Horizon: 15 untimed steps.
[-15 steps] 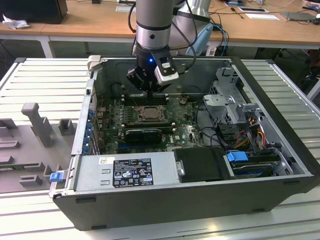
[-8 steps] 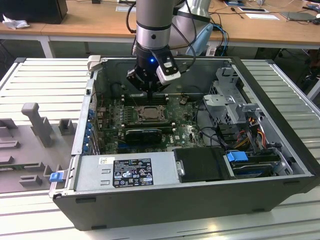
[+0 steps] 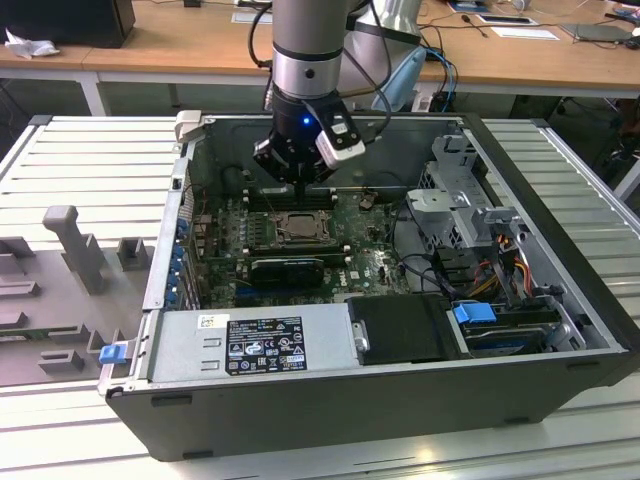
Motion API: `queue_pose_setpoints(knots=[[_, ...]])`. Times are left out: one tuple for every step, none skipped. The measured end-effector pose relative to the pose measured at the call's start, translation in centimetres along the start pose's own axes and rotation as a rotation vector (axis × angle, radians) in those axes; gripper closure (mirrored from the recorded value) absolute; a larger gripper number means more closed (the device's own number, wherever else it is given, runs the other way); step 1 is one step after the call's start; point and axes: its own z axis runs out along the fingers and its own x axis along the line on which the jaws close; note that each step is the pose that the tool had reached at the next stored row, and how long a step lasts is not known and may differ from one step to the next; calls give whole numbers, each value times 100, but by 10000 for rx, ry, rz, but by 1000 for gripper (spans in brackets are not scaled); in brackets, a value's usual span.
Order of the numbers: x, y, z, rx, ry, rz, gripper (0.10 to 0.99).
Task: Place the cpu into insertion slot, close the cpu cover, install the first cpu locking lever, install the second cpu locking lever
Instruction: 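Install the first cpu locking lever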
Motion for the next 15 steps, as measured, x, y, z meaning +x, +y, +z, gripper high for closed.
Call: queue_pose_setpoints(knots=[[0, 0, 0, 0, 2, -57, 980], [0, 0, 0, 1, 4, -126, 980], [0, 0, 0, 1, 6, -179, 980], [0, 0, 0, 2, 9, -271, 980], [0, 0, 0, 2, 12, -332, 980], [0, 0, 0, 3, 14, -397, 980], [1, 0, 0, 3, 21, -589, 980], [2, 0, 1, 4, 25, -702, 980], [6, 0, 1, 3, 27, -762, 980], [21, -1, 3, -1, 28, -825, 980], [37, -2, 2, -4, 30, -852, 980], [44, -2, 2, -10, 30, -860, 980], [57, -2, 2, -14, 29, -866, 980], [60, -2, 2, -14, 30, -871, 980], [61, -2, 2, -15, 30, -874, 980]])
